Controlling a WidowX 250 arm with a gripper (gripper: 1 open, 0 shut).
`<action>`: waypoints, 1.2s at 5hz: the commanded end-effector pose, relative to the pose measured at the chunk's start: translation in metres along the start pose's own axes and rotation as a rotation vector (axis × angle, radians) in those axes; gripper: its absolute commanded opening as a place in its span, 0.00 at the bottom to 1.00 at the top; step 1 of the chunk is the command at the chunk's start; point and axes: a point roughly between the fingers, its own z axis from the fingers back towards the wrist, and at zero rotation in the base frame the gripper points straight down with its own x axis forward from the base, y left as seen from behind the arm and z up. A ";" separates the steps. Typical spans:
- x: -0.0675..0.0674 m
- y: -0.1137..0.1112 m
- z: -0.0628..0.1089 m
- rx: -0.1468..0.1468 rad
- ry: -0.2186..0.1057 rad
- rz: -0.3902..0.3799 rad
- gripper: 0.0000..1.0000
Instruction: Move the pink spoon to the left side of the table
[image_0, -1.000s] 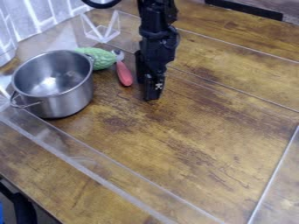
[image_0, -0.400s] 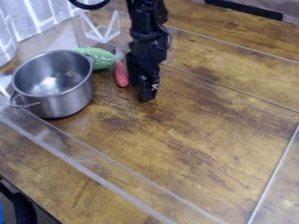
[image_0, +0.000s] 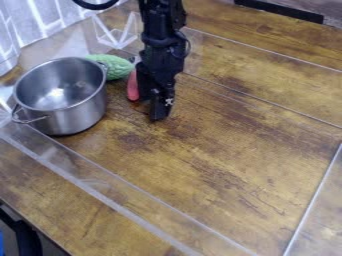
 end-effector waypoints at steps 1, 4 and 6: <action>0.008 0.017 0.052 0.065 -0.088 0.056 0.00; 0.019 0.009 0.063 0.061 -0.086 0.011 0.00; 0.036 0.000 0.062 0.045 -0.080 -0.010 0.00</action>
